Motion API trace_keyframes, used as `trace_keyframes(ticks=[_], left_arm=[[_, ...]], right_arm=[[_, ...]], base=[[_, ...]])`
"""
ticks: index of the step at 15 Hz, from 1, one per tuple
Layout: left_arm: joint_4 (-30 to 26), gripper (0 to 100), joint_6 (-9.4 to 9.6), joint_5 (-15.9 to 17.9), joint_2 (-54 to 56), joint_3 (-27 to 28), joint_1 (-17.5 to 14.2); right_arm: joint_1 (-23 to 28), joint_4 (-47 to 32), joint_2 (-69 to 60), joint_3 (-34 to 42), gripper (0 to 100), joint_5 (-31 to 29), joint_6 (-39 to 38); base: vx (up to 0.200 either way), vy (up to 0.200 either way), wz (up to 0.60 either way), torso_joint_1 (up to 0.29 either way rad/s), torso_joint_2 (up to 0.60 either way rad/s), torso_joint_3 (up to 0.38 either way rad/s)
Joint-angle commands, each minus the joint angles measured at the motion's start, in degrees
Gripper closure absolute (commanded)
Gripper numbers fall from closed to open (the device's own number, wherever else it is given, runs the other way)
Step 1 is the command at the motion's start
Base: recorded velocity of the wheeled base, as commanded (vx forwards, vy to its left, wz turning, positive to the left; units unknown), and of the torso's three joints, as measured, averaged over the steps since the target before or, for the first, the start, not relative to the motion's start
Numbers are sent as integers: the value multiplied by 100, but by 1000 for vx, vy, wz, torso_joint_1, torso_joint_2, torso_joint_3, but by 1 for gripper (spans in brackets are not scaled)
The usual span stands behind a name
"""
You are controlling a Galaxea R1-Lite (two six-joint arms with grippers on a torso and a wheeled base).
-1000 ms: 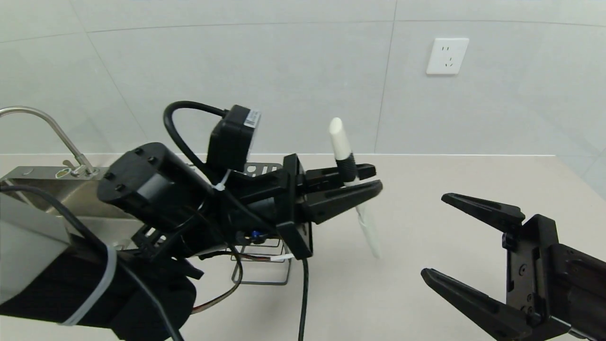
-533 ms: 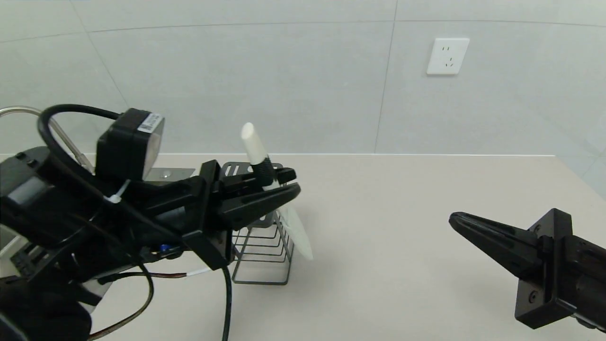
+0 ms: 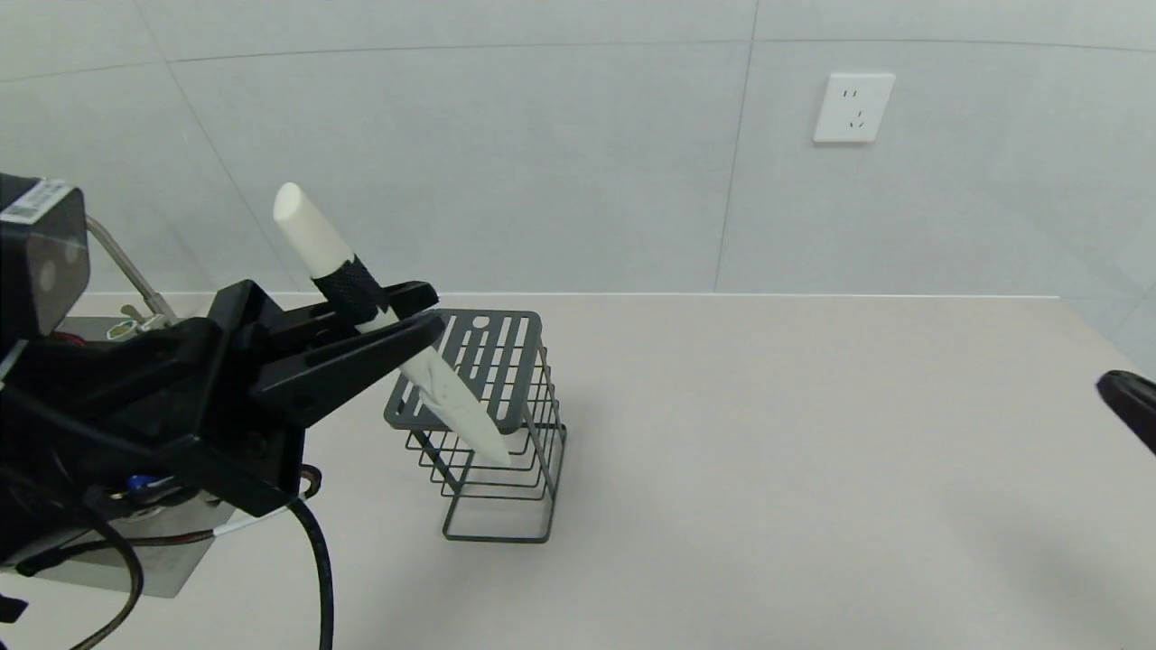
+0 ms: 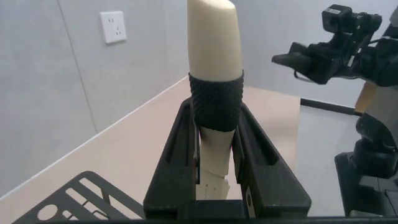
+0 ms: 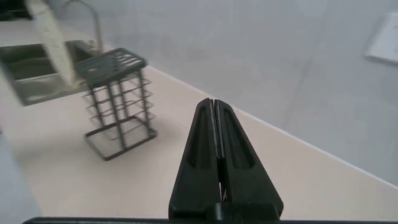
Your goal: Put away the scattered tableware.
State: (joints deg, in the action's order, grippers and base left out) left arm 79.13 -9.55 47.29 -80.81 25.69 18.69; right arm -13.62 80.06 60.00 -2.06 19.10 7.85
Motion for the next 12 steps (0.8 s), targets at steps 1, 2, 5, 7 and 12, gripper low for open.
trace_keyframes(ticks=[1, 2, 5, 7, 12], left_arm=[[-3, 100, -3, 0, 189, -11, -6], [-3, 100, -3, 0, 206, 7, -6], [-310, 100, 5, 9, 417, 165, -6], [-996, 100, 76, 9, 610, 560, -6], [-4476, 100, 2080, 0, 690, 2353, 153]], right_arm=[[852, -763, -1746, 206, 100, 6, 15], [940, -1563, -2397, 206, 100, 32, 111], [1177, -4481, -4568, 206, 100, 155, 454], [1177, -5756, -5482, 206, 100, 498, 481], [878, -6380, -5403, 206, 100, 524, 454]], base=[[0, 0, 0, 0, 0, 0], [0, 0, 0, 0, 0, 0], [0, 0, 0, 0, 0, 0], [0, 0, 0, 0, 0, 0], [0, 0, 0, 0, 0, 0]])
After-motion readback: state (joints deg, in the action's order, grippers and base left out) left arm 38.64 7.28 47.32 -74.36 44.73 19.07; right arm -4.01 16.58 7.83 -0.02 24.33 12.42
